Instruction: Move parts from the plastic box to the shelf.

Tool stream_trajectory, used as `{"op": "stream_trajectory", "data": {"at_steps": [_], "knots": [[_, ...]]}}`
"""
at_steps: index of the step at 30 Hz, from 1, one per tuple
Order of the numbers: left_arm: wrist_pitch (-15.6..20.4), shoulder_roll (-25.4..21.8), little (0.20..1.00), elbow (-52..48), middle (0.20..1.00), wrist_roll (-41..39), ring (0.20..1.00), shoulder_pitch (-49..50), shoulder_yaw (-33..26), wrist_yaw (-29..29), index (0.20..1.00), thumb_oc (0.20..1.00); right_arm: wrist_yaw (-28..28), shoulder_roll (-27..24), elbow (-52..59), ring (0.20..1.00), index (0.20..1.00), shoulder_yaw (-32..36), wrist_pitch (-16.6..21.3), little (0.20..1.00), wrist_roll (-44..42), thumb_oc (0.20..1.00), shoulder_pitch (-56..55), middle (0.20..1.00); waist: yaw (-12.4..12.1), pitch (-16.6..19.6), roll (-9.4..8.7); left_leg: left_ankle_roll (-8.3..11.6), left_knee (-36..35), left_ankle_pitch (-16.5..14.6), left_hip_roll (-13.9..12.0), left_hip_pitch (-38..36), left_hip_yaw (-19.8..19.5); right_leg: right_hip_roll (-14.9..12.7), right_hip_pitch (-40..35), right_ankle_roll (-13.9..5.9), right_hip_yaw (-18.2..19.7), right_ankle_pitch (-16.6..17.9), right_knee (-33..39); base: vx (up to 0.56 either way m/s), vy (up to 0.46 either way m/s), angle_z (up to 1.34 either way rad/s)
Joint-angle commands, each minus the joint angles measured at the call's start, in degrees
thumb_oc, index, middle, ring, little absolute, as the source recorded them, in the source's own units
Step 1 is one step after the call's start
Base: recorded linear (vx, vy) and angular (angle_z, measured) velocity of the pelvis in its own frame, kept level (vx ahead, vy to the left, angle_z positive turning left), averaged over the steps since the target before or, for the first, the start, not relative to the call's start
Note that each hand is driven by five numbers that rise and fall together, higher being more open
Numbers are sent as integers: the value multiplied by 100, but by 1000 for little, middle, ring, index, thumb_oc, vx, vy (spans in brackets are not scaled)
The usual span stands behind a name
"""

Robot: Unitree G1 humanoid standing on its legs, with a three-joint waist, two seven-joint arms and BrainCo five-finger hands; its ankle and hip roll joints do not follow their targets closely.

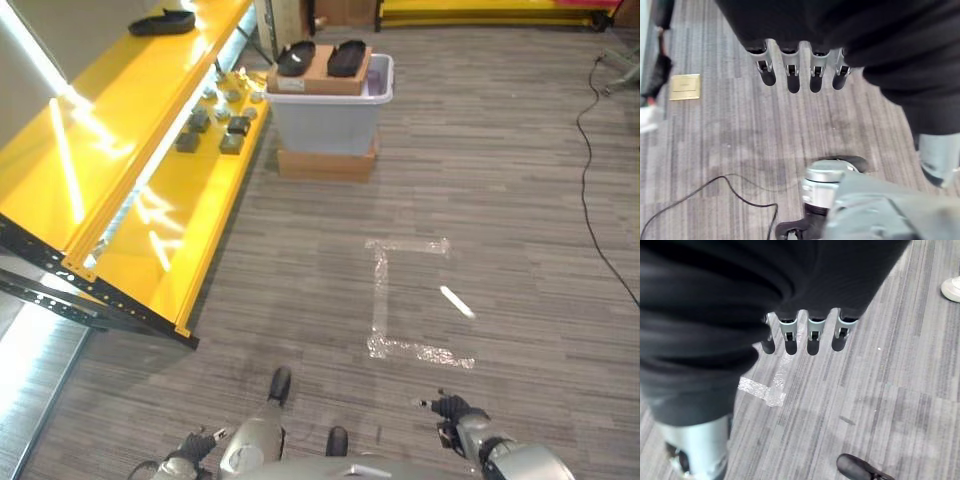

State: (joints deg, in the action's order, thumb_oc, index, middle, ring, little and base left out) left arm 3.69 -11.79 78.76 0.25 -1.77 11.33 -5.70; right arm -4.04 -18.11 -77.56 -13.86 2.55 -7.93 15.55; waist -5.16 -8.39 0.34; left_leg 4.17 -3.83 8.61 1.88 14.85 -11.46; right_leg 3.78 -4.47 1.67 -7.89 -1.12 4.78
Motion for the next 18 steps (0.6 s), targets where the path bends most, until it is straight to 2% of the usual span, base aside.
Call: {"op": "stream_trajectory", "data": {"at_steps": [1, 2, 5, 6, 7, 8, 9, 10, 12, 13, 14, 15, 16, 18], "knots": [[5, -123, 1000, 202, 1000, 206, 1000, -127, -12, -44, 1000, 1000, 15, 65, 90, 1000, 1000, 41, 96, 1000, 333, 1000, -387, 1000, -196, 209, 36, -125, 681, -353, -19, -252, 160, -811, -299, -719, 51, -608, -401, 381, 300, -37], [-19, -148, 1000, 242, 1000, 192, 1000, -93, -92, -48, 1000, 1000, -12, 202, 100, 1000, 1000, 117, 97, 1000, 258, 1000, -469, 1000, -176, 329, -50, -263, 794, -534, 42, -359, 188, -945, -284, -823, 127, -630, -706, 375, 337, -22], [-15, -216, 1000, 187, 1000, 131, 1000, -109, -132, -64, 1000, 1000, 0, 377, 26, 1000, 1000, 435, 99, 1000, -94, 1000, -640, 1000, -68, 385, -98, -445, 1012, -835, 122, -548, 285, -1037, -103, -991, 321, -569, -1564, 262, 309, -8], [-20, -229, 1000, 141, 1000, 103, 1000, -141, -136, -75, 1000, 1000, 9, 401, -11, 1000, 1000, 510, 98, 1000, -148, 1000, -682, 1000, -21, 371, -97, -533, 1066, -930, 161, -627, 281, -1081, 96, -1054, 397, -367, -2070, 259, 501, -12], [-29, -303, 1000, -50, 1000, 57, 1000, -314, -65, -108, 1000, 1000, -20, 439, -52, 1000, 1000, 487, 71, 1000, -80, 1000, -715, 1000, 162, 113, -38, -748, 1228, -1107, 225, -857, 233, -1126, 747, -1184, 526, 664, -3584, 179, 396, -14], [-29, -304, 1000, -50, 1000, 56, 1000, -317, -66, -108, 1000, 1000, -20, 439, -53, 1000, 1000, 488, 72, 1000, -80, 1000, -711, 1000, 158, 106, -42, -750, 1240, -1113, 231, -856, 239, -1131, 753, -1187, 534, 656, -3602, 231, 439, 15], [-47, -376, 1000, -130, 1000, 63, 1000, -455, -1, -137, 1000, 1000, -54, 485, -40, 1000, 1000, 479, 51, 1000, -71, 1000, -708, 1000, 196, -41, 62, -812, 1292, -1196, 104, -971, 204, -1175, 1124, -1127, 346, 600, -4100, 110, 146, 25], [-47, -377, 1000, -130, 1000, 63, 1000, -456, -1, -137, 1000, 1000, -54, 486, -39, 1000, 1000, 480, 51, 1000, -70, 1000, -707, 1000, 198, -48, 50, -812, 1300, -1204, 116, -974, 205, -1187, 1128, -1127, 349, 581, -4125, 224, 193, 24], [-34, -440, 1000, -187, 1000, 13, 1000, -525, -10, -142, 1000, 1000, -64, 505, 59, 1000, 1000, 452, 50, 1000, -35, 1000, -722, 1000, 240, -67, 36, -807, 1253, -1346, 41, -1198, 209, -1418, 1291, -1046, -28, 389, -3667, 315, 55, -3], [-7, -480, 1000, -165, 1000, -1, 1000, -557, -24, -140, 1000, 1000, -46, 519, 121, 1000, 1000, 411, 53, 1000, -2, 1000, -729, 1000, 265, -48, -38, -739, 1140, -1461, -2, -1384, 227, -1476, 1320, -1006, -257, 190, -2798, 313, -4, -2], [-6, -481, 1000, -165, 1000, -1, 1000, -555, -24, -140, 1000, 1000, -46, 519, 122, 1000, 1000, 410, 52, 1000, -2, 1000, -731, 1000, 268, -62, -29, -734, 1133, -1469, -15, -1411, 222, -1463, 1287, -1001, -268, 188, -2781, 347, -54, -14], [6, -483, 1000, -147, 1000, 8, 1000, -570, -22, -145, 1000, 1000, -47, 519, 124, 1000, 1000, 398, 54, 1000, -4, 1000, -727, 1000, 296, -46, -84, -693, 1071, -1552, -13, -1512, 181, -1413, 1324, -1008, -248, 189, -2228, 263, -66, -16], [15, -475, 1000, -122, 1000, 7, 1000, -577, -4, -155, 1000, 1000, -62, 507, 116, 1000, 1000, 384, 59, 1000, -27, 1000, -738, 1000, 362, -34, -130, -658, 1009, -1620, -14, -1610, 91, -1276, 1380, -1021, -56, 219, -1733, 390, -86, -13], [24, -460, 1000, -36, 1000, -3, 1000, -594, 8, -164, 1000, 1000, -84, 492, 72, 1000, 1000, 371, 58, 1000, -66, 1000, -766, 1000, 474, 11, -184, -580, 898, -1686, -55, -1766, -100, -1054, 1520, -1069, 412, 310, -1198, 395, -93, 16]]}}
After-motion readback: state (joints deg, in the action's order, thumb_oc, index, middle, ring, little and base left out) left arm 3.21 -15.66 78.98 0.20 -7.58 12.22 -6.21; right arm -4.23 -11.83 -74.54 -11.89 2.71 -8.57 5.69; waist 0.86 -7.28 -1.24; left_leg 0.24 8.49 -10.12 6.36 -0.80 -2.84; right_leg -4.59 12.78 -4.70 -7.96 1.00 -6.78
